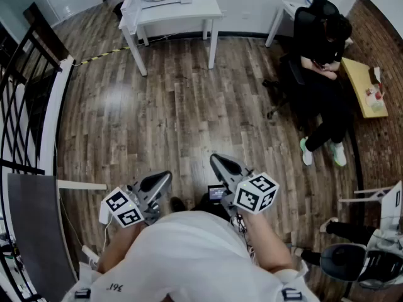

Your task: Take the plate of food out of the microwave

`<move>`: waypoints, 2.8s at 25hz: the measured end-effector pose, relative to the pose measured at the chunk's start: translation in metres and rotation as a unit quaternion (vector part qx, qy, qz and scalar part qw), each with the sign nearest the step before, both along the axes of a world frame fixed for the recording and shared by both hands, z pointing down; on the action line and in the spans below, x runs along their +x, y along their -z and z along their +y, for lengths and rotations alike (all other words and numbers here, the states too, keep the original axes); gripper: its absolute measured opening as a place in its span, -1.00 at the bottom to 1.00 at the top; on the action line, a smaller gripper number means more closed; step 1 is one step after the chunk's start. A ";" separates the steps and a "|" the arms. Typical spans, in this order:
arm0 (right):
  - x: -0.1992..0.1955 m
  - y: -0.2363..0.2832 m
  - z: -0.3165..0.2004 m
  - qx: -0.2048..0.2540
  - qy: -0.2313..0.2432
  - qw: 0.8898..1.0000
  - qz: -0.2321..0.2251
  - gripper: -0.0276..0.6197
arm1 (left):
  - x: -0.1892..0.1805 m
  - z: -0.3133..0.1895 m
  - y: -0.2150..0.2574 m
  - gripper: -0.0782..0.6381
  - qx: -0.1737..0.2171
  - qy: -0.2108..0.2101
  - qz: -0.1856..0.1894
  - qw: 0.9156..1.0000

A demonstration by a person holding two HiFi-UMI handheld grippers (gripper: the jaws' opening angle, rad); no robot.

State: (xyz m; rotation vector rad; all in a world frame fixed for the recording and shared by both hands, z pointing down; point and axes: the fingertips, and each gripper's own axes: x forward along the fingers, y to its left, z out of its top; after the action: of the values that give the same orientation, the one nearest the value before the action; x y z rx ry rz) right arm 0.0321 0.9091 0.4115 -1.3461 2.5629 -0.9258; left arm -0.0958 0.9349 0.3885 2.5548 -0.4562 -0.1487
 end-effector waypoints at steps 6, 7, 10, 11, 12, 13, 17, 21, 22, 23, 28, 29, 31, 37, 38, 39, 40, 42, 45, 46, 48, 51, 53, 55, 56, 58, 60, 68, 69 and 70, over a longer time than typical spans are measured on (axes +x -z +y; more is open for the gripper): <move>0.005 0.001 -0.009 -0.001 -0.002 1.000 0.008 -0.91 | 0.000 -0.010 -0.001 -0.76 -0.008 0.002 0.003 1.000; 0.004 0.002 -0.010 0.000 -0.002 1.000 0.010 -0.91 | -0.001 -0.011 -0.001 -0.76 -0.008 0.003 0.003 1.000; 0.002 0.002 -0.013 0.004 -0.002 1.000 0.013 -0.91 | -0.005 -0.015 -0.001 -0.76 -0.006 0.010 0.002 1.000; 0.002 0.002 -0.015 0.004 -0.002 1.000 0.014 -0.91 | -0.005 -0.016 0.000 -0.76 -0.005 0.011 0.001 1.000; 0.002 0.002 -0.016 0.004 -0.002 1.000 0.014 -0.91 | -0.005 -0.017 0.000 -0.76 -0.003 0.011 0.000 1.000; 0.003 0.002 -0.017 0.004 -0.002 1.000 0.015 -0.91 | -0.005 -0.017 0.000 -0.76 -0.003 0.009 0.000 1.000; 0.002 0.004 -0.018 0.001 -0.004 1.000 0.019 -0.91 | -0.005 -0.015 0.004 -0.76 -0.007 -0.004 0.010 1.000; -0.001 0.004 -0.017 -0.002 -0.005 1.000 0.020 -0.91 | -0.009 -0.014 0.006 -0.76 -0.008 -0.002 0.016 1.000; -0.002 0.005 -0.017 -0.003 -0.005 1.000 0.021 -0.91 | -0.010 -0.015 0.006 -0.76 -0.009 0.000 0.017 1.000; -0.002 0.005 -0.017 -0.003 -0.005 1.000 0.022 -0.91 | -0.011 -0.015 0.006 -0.76 -0.009 0.002 0.017 1.000; -0.002 0.001 -0.014 -0.004 -0.012 1.000 0.028 -0.91 | -0.016 -0.016 0.007 -0.76 -0.008 0.009 0.023 1.000; -0.001 0.003 -0.017 -0.002 -0.017 0.999 0.030 -0.91 | -0.017 -0.019 0.008 -0.76 -0.006 0.011 0.024 1.000; 0.005 0.007 -0.023 0.005 -0.030 0.999 0.026 -0.91 | -0.017 -0.023 0.011 -0.76 -0.002 0.014 0.029 0.999; 0.026 0.009 -0.026 0.005 -0.061 0.998 0.011 -0.88 | -0.012 -0.015 0.005 -0.76 -0.015 0.011 0.031 0.999; 0.027 0.010 -0.028 0.008 -0.061 0.998 0.014 -0.82 | -0.011 -0.016 0.005 -0.76 -0.013 0.010 0.031 0.999; 0.029 0.011 -0.030 0.011 -0.061 0.998 0.018 -0.78 | -0.010 -0.018 0.006 -0.76 -0.011 0.009 0.031 0.999; 0.030 0.014 -0.032 0.014 -0.061 0.998 0.022 -0.78 | -0.008 -0.020 0.007 -0.76 -0.010 0.008 0.031 0.999; 0.035 0.016 -0.033 0.016 -0.061 0.997 0.033 -0.78 | -0.002 -0.021 0.009 -0.76 -0.011 0.006 0.032 0.999; 0.043 0.013 -0.032 0.015 -0.061 0.997 0.037 -0.78 | 0.005 -0.019 0.006 -0.76 -0.016 0.006 0.030 0.999; 0.045 0.012 -0.034 0.016 -0.061 0.997 0.036 -0.78 | 0.007 -0.021 0.005 -0.76 -0.016 0.006 0.030 0.999; 0.047 0.010 -0.039 0.019 -0.059 0.998 0.034 -0.78 | 0.011 -0.025 0.002 -0.76 -0.015 0.008 0.030 0.999; 0.050 0.001 -0.034 0.011 -0.053 0.998 0.037 -0.78 | 0.018 -0.021 -0.004 -0.76 -0.026 0.009 0.028 0.999; 0.054 -0.001 -0.032 0.007 -0.048 0.998 0.039 -0.78 | 0.025 -0.020 -0.005 -0.76 -0.030 0.011 0.028 0.999; 0.058 0.001 -0.036 0.008 -0.045 0.998 0.039 -0.78 | 0.029 -0.024 -0.003 -0.76 -0.029 0.013 0.026 0.999; 0.060 0.001 -0.038 0.009 -0.044 0.998 0.039 -0.78 | 0.031 -0.025 -0.002 -0.76 -0.028 0.014 0.025 0.999; 0.063 0.002 -0.042 0.009 -0.043 0.998 0.041 -0.78 | 0.034 -0.029 -0.001 -0.76 -0.028 0.015 0.024 0.999; 0.067 0.001 -0.044 0.008 -0.043 0.998 0.042 -0.78 | 0.038 -0.031 0.000 -0.76 -0.028 0.017 0.024 0.999; 0.075 0.001 -0.046 0.007 -0.039 0.998 0.043 -0.78 | 0.044 -0.035 0.002 -0.76 -0.026 0.036 0.022 0.999; 0.077 0.001 -0.046 0.007 -0.039 0.998 0.043 -0.78 | 0.045 -0.035 0.003 -0.76 -0.026 0.039 0.024 0.999; 0.079 0.002 -0.045 0.007 -0.039 0.998 0.042 -0.78 | 0.047 -0.036 0.005 -0.76 -0.026 0.041 0.026 0.998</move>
State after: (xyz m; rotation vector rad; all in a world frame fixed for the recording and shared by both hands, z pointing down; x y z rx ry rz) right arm 0.1109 0.8639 0.4096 -1.5009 2.5515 -0.8545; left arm -0.0492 0.8992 0.3837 2.4770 -0.5393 -0.2294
